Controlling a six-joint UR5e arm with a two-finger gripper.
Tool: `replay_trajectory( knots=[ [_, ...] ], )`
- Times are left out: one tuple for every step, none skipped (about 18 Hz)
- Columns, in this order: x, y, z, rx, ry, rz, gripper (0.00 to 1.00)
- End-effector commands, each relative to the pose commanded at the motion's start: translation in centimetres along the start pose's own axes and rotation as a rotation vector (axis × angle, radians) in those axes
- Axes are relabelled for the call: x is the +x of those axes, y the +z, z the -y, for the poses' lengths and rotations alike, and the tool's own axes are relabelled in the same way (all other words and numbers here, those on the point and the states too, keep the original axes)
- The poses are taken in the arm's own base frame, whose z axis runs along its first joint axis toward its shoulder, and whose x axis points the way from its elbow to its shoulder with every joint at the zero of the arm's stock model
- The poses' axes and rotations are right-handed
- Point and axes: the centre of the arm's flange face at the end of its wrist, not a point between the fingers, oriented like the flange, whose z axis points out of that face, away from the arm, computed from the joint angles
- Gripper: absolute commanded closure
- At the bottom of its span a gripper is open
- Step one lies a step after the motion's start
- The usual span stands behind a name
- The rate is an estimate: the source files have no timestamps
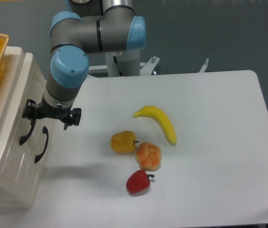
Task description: Slide the top white drawer open
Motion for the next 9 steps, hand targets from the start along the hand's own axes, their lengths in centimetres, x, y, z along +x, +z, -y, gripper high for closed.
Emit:
replay_trajectory(
  knots=[
    [0.06,0.11,-0.05,-0.002,0.001,0.0,0.0],
    [0.11,0.21,-0.1,-0.004,0.0,0.0,0.0],
    [0.08,0.28,-0.13,-0.005,0.001,0.0,0.0],
    [0.08,0.28,-0.13,-0.005,0.001,0.0,0.0],
    [0.08,0.28,-0.13,-0.005,0.001,0.0,0.0],
    [0.14,0.38,-0.18,-0.007,0.002,-0.001,0.0],
    [0.14,0.38,-0.18,-0.008,0.002,-0.001,0.0],
    [0.14,0.38,-0.18,-0.008,0.002,-0.001,0.0],
    [0.22,0.42,-0.2,-0.008,0.003,-0.001,0.0]
  ],
)
